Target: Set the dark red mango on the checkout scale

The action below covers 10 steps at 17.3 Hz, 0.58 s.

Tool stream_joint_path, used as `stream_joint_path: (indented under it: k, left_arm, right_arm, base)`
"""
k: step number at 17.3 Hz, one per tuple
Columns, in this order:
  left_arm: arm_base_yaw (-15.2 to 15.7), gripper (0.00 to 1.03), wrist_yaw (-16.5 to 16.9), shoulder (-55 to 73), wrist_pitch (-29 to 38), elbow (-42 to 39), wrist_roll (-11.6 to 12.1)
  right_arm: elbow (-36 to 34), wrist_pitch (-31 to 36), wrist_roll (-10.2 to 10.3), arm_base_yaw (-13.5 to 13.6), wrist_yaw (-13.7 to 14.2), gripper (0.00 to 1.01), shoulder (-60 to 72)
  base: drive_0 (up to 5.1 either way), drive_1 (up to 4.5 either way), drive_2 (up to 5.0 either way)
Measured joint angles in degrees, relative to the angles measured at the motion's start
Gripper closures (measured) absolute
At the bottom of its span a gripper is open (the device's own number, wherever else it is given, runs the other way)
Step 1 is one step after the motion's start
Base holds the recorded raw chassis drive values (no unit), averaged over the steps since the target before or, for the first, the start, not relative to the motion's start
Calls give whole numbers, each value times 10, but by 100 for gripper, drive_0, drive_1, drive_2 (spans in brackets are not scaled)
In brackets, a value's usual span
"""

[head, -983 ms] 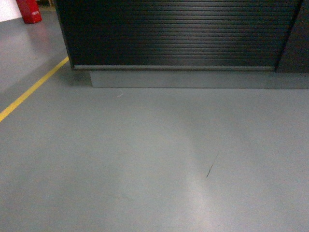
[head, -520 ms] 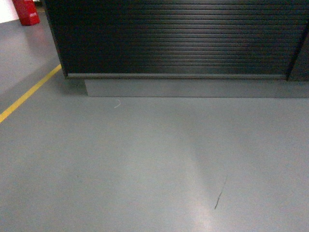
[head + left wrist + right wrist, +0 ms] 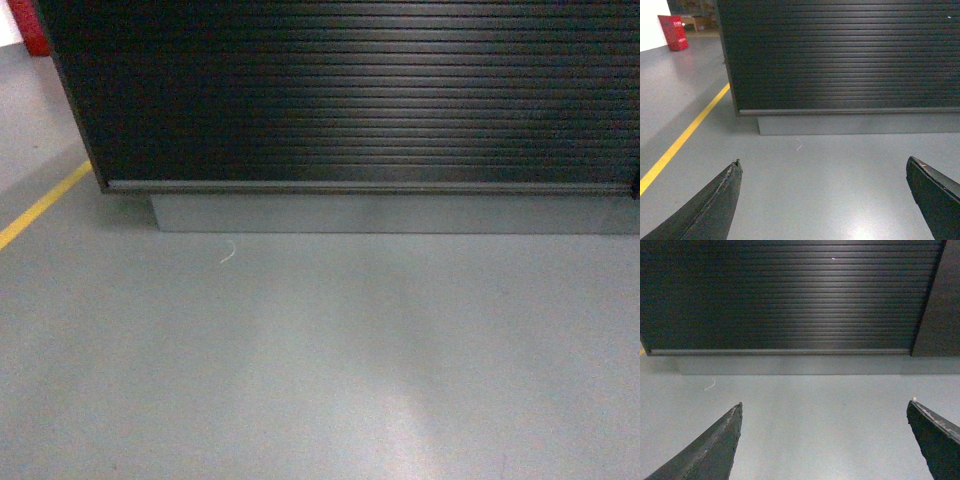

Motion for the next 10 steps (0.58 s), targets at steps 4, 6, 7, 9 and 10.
stream_joint_path:
  k: [4,6,7,9,10]
  left_arm:
    - [0,5,0,0,1,0,0]
    - [0,5,0,0,2,0,0]
    - [0,5,0,0,0,0,0]
    - [0,5,0,0,0,0,0]
    - [0,5,0,0,0,0,0]
  right_arm:
    - [0,2,0,0,0,3,0]
    - [0,2,0,0,0,3,0]
    - [0,0,0,0,0,3,0]
    - [0,-1,0,0,0,3,0]
    - [0,1,0,0,1,3,0]
  base:
    - [10,430,-409]
    - [10,430,-409]
    - [10,430,-409]
    - [10,430,-409]
    - [10,430,-409]
